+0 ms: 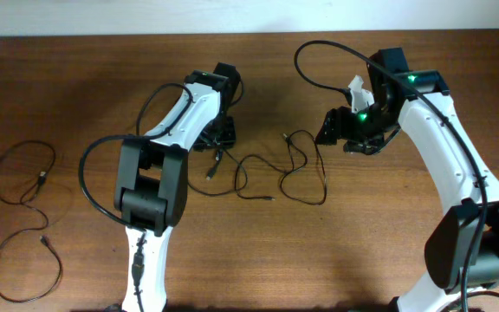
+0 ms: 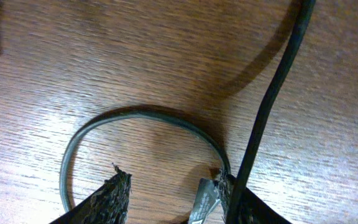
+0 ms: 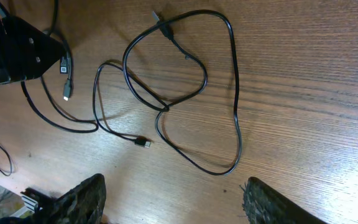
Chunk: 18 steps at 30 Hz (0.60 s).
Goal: Untangle cables
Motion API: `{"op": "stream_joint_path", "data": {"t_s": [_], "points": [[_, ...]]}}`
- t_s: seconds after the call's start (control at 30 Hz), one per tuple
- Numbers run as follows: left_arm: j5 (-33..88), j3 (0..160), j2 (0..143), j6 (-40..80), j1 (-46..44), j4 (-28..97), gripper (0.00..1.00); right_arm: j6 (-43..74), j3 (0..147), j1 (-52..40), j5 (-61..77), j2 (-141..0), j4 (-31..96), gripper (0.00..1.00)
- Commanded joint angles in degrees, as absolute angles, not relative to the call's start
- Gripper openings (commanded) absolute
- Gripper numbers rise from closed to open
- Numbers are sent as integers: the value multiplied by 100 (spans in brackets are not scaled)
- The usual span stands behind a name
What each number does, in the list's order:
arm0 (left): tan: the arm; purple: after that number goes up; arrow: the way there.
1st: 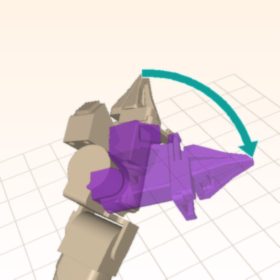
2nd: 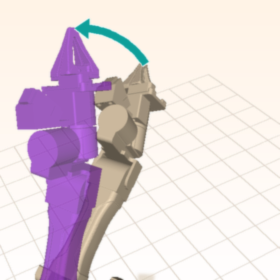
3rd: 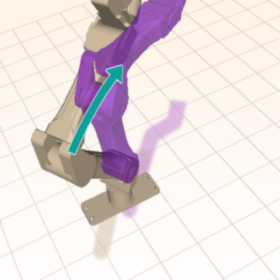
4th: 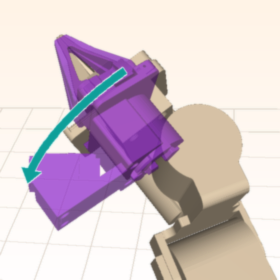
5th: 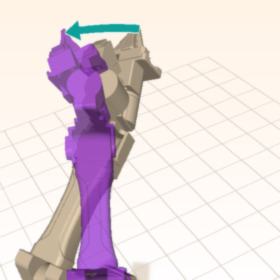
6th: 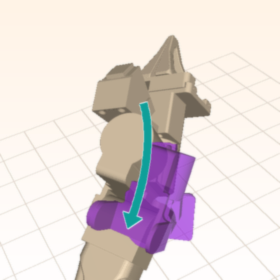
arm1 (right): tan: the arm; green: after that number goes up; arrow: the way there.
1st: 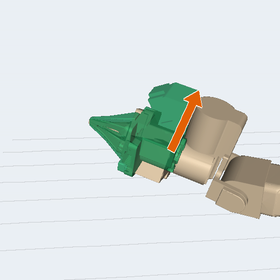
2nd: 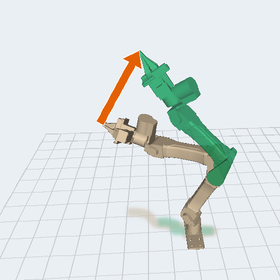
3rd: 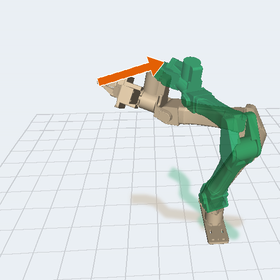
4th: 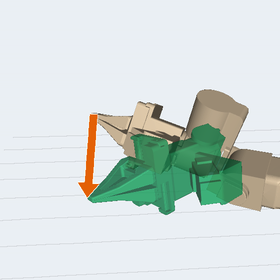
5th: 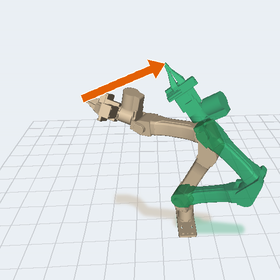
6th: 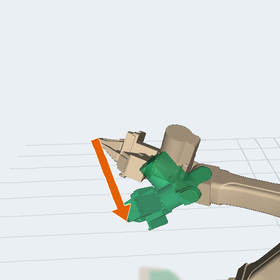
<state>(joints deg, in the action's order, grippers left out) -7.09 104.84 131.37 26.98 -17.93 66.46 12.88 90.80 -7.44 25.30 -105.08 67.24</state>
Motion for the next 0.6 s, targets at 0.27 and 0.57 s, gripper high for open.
{"op": "stream_joint_path", "data": {"t_s": [0.27,0.57], "points": [[-506,10497,13880,3470,-1898,6064,0,1223,9091,-755,2477,-10543,6731,72],[-1942,14449,13332,2091,47,7210,0,1223,9091,-755,2475,-10543,6748,72]]}}
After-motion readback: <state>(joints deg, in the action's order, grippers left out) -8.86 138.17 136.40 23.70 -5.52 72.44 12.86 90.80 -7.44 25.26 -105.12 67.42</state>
